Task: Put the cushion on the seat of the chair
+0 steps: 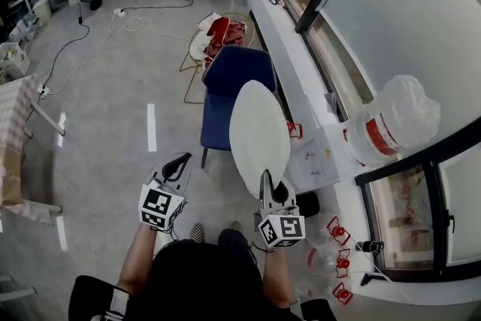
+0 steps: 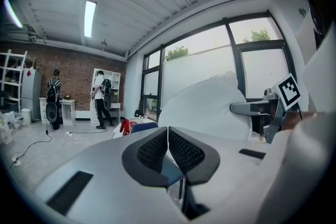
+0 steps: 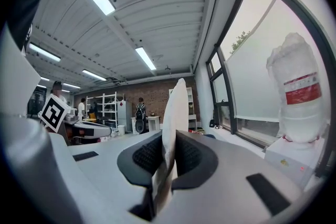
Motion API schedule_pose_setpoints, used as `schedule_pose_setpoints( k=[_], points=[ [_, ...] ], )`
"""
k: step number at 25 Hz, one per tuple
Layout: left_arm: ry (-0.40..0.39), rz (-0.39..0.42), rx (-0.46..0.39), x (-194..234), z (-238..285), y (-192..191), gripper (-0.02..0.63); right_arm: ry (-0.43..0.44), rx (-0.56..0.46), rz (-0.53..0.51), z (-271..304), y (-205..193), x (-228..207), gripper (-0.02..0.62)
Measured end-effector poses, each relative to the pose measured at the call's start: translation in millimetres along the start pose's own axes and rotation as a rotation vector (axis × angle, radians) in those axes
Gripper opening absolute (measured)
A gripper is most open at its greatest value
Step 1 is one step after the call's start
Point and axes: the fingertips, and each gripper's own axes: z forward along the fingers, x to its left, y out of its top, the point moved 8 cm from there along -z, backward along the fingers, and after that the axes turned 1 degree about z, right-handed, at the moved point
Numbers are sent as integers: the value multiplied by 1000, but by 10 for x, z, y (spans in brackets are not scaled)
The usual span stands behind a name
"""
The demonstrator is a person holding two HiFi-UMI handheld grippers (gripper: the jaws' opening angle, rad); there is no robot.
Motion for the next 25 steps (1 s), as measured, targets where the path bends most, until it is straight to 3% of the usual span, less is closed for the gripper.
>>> schedule_pose_setpoints(
  k=[12, 19, 25],
  points=[
    [88, -31, 19, 306, 456, -60, 23, 111, 54, 22, 821, -127, -250, 49],
    [159, -68, 45, 553, 936, -178, 23, 175, 117, 6, 1517, -290, -549, 49],
    [193, -131, 72, 777, 1455, -423, 23, 222, 196, 55, 2101, -537, -836, 49]
  ],
)
